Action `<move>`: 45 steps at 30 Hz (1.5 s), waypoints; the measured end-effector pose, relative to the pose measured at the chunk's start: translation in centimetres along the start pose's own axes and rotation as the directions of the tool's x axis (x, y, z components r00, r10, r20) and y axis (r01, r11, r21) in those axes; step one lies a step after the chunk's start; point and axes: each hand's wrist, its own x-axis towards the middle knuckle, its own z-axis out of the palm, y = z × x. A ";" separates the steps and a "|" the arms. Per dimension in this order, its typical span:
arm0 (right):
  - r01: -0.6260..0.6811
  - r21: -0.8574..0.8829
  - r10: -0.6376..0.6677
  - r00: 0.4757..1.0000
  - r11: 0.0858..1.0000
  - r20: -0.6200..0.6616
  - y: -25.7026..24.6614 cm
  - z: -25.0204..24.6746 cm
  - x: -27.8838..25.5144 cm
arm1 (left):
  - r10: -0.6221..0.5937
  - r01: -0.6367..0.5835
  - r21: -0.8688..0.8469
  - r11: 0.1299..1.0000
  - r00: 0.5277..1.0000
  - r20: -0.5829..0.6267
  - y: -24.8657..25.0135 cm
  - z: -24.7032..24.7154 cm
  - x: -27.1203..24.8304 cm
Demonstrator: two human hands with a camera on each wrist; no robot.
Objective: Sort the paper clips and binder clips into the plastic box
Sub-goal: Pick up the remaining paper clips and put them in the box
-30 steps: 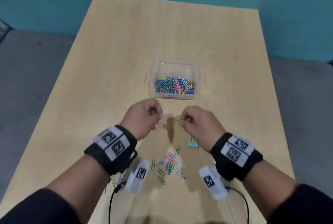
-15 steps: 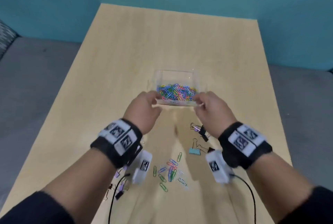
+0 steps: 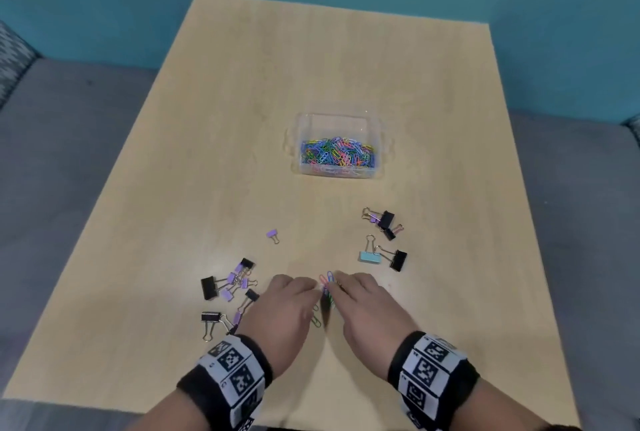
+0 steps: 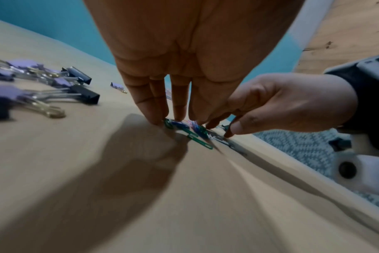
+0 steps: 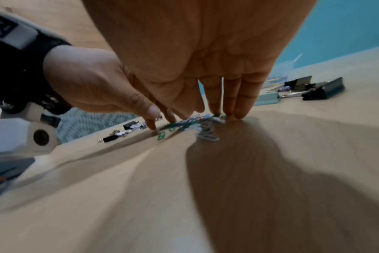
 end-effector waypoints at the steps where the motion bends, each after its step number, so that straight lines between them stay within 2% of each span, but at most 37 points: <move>1: 0.002 0.036 -0.001 1.000 0.999 -0.018 0.1 0.0 -0.6 | -0.028 0.027 -0.041 0.999 1.000 -0.006 -0.1 -0.1 -0.3; 4: -0.163 0.145 0.171 0.984 0.976 -0.044 0.8 -0.1 -2.6 | -0.224 0.229 -0.167 0.959 0.973 0.048 -0.9 -0.3 -1.5; 7: -0.286 0.191 0.292 0.956 0.939 -0.007 0.7 0.3 -3.3 | -0.274 0.288 -0.146 0.947 0.956 0.106 -0.8 0.0 -1.7; 14: -0.265 0.208 0.285 0.956 0.942 -0.071 -0.5 1.3 1.5 | -0.207 0.208 -0.042 0.977 0.977 0.044 0.5 1.2 2.2; 29: -0.285 0.176 0.288 0.957 0.942 0.009 -0.3 -0.5 3.1 | -0.278 0.279 -0.025 0.960 0.960 0.032 0.7 0.8 3.7; 33: -0.327 0.206 0.327 0.944 0.922 0.034 0.2 -0.7 2.8 | -0.329 0.332 -0.108 0.937 0.943 0.043 0.6 0.3 3.6; 39: -0.334 0.213 0.327 0.943 0.918 0.067 0.5 -0.9 3.1 | -0.320 0.325 -0.094 0.941 0.945 0.060 0.5 0.3 3.6; 45: -0.304 0.335 0.308 0.951 0.892 0.044 1.3 -1.1 2.5 | -0.360 0.378 -0.235 0.895 0.926 0.115 -0.4 -0.7 3.7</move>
